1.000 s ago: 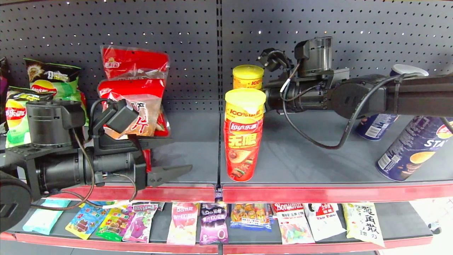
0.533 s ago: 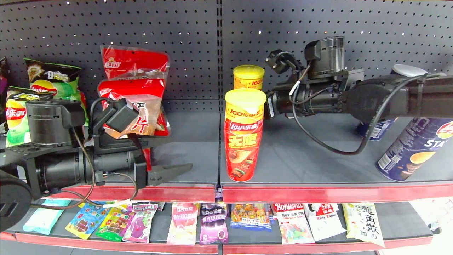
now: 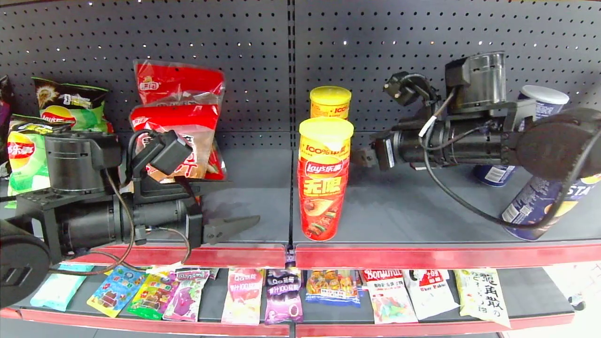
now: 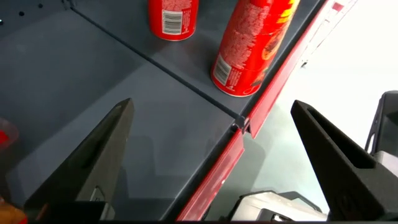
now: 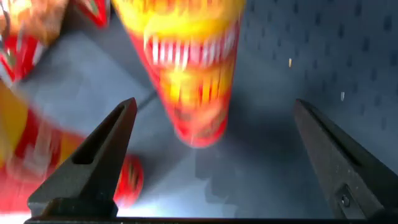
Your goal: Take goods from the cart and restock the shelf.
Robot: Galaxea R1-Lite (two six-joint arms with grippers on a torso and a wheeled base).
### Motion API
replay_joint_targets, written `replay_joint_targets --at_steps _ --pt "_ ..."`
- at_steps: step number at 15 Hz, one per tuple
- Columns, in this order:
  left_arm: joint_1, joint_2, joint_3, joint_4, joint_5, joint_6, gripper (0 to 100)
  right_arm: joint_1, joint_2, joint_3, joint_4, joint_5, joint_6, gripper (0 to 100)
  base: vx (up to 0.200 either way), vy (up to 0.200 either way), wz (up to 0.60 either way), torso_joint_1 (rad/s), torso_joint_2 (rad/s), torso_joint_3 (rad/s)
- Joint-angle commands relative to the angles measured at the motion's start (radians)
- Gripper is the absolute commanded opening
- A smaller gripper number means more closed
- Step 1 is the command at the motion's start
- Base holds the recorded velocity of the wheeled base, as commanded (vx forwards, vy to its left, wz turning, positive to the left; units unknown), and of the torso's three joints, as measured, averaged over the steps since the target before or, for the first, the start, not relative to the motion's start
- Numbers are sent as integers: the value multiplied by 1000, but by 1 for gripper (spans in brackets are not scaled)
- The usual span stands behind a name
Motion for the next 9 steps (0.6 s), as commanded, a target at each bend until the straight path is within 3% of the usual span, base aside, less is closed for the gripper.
replay_joint_targets --at_steps 1,6,9 --pt "-7 39 -8 -2 41 0 100 -1 -260 277 -1 -11 8 100 0 0 0 0 0 0" --pt "-71 141 -74 -2 72 0 100 -1 -598 609 1 -13 10 100 0 0 0 0 0 0" --pt "-96 200 -117 -2 90 2 100 -27 -702 655 4 -14 10 100 0 0 0 0 0 0"
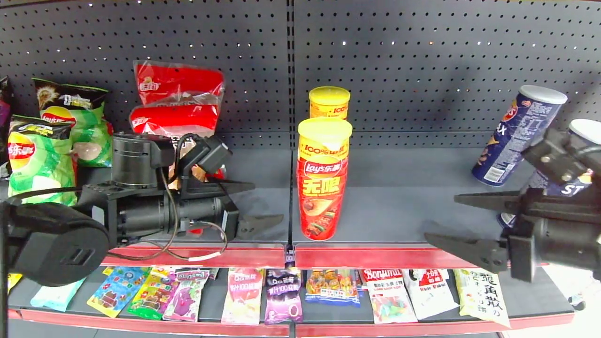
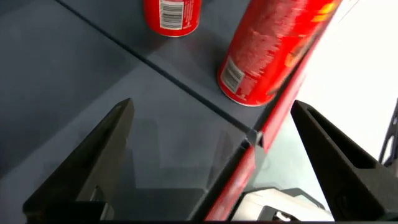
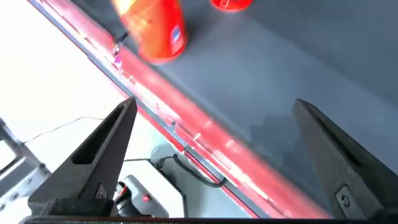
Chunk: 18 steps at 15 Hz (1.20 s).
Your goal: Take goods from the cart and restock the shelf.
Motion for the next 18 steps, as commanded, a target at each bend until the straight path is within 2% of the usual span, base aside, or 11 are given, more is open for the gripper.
replay_joint_targets --at_steps 1,4,18 --pt "-15 57 -18 0 7 1 100 -24 -129 42 2 -1 0 100 0 0 0 0 0 0" --pt "-40 99 -35 0 23 1 100 -70 -155 41 2 -1 0 100 0 0 0 0 0 0" --pt "-40 205 -131 1 43 2 100 -93 -150 30 0 1 2 100 0 0 0 0 0 0"
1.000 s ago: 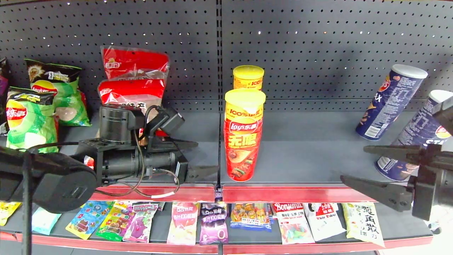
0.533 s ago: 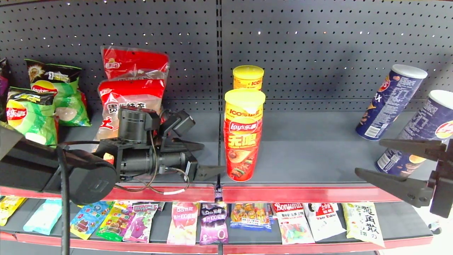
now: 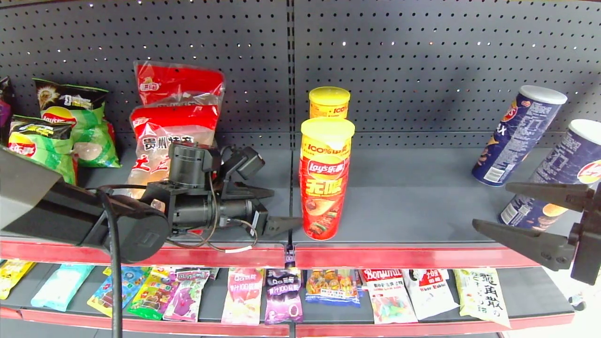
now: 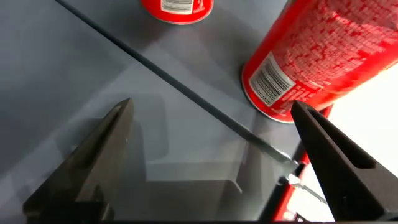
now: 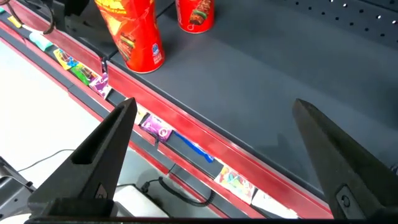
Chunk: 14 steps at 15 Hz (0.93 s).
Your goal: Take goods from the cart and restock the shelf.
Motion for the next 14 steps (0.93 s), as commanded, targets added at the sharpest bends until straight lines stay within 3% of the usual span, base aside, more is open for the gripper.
replay_joint_targets --at_steps 1,10,14 --pt "0 15 -9 0 0 0 100 1 5 0 -1 1 -1 100 0 0 0 0 0 0" --pt "0 -1 4 -2 0 0 100 1 2 1 4 1 -2 100 0 0 0 0 0 0" --pt "-6 -61 70 -2 0 0 100 1 13 1 1 -1 -2 100 0 0 0 0 0 0"
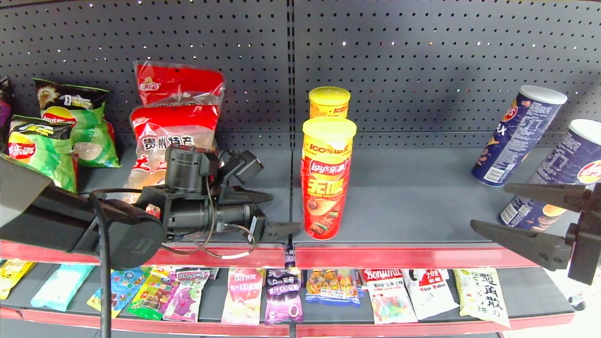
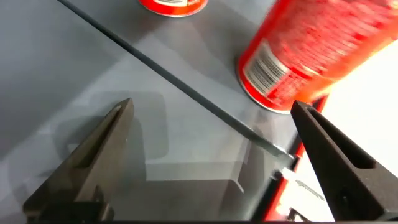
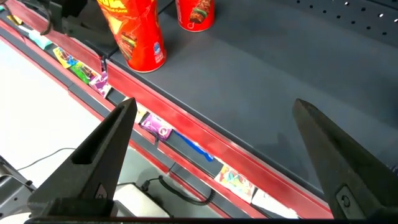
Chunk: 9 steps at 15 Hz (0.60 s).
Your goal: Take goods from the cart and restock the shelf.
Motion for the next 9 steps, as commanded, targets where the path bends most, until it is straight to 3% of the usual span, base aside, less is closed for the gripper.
replay_joint_targets --at_steps 1,7,9 --pt "-1 -39 44 0 0 0 100 0 4 1 1 1 0 100 0 0 0 0 0 0" --pt "-16 -16 29 0 5 -2 100 -1 6 1 4 1 1 100 0 0 0 0 0 0" --pt "-12 -59 42 1 48 -5 100 -7 -10 23 7 1 0 100 0 0 0 0 0 0"
